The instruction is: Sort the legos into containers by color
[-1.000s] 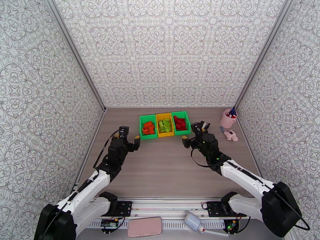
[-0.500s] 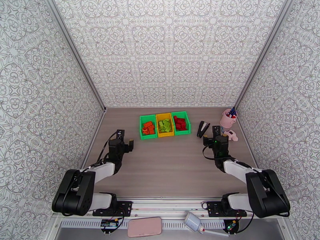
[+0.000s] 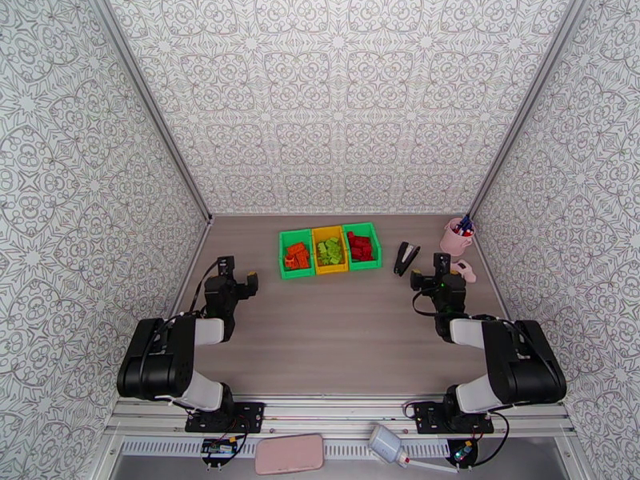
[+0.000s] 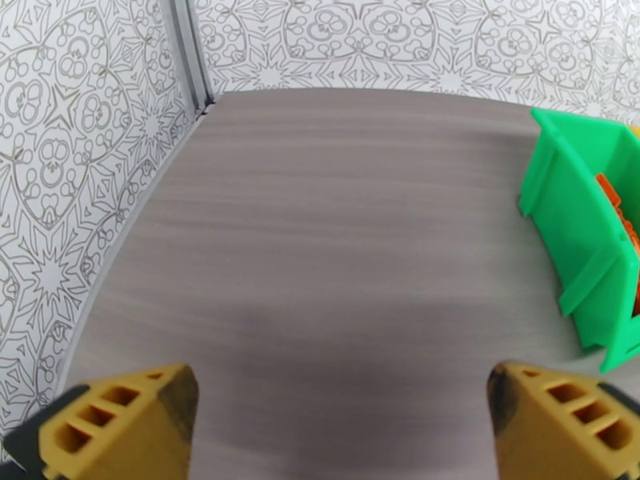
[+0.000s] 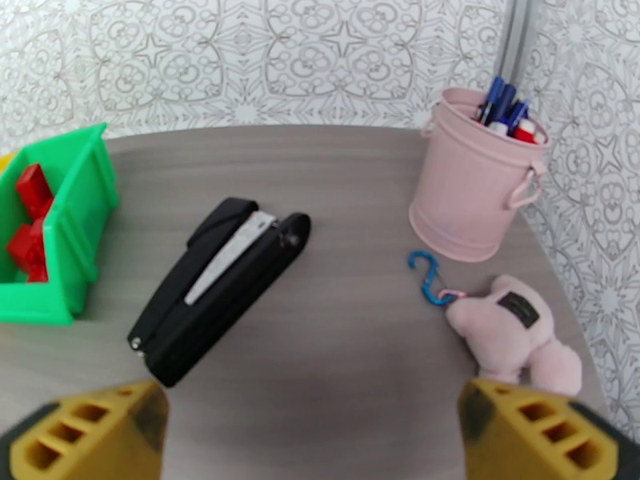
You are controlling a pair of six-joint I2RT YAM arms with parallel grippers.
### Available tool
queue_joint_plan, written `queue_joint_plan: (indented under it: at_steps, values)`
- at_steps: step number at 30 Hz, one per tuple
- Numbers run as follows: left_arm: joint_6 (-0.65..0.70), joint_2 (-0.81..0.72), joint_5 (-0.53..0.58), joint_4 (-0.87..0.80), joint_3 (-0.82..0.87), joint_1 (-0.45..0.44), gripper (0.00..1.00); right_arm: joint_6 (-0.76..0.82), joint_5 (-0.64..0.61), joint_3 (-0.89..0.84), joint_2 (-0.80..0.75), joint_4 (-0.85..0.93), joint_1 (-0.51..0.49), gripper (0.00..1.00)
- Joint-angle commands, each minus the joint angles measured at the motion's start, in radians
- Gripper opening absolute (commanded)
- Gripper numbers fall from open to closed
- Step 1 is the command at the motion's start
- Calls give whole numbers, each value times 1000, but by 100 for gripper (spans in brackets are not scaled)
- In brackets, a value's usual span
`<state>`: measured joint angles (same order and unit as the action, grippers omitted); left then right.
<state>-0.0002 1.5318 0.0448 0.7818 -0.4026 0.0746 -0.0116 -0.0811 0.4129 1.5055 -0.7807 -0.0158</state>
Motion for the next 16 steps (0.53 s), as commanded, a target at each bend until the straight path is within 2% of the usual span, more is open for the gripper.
queue_joint_plan:
  at_steps: [1, 16]
  values:
    - [-3, -4, -10, 30, -3, -10, 100, -10, 29, -8, 7, -35, 0, 100]
    - [0, -2, -8, 34, -2, -12, 100, -7, 30, -11, 4, -38, 0, 100]
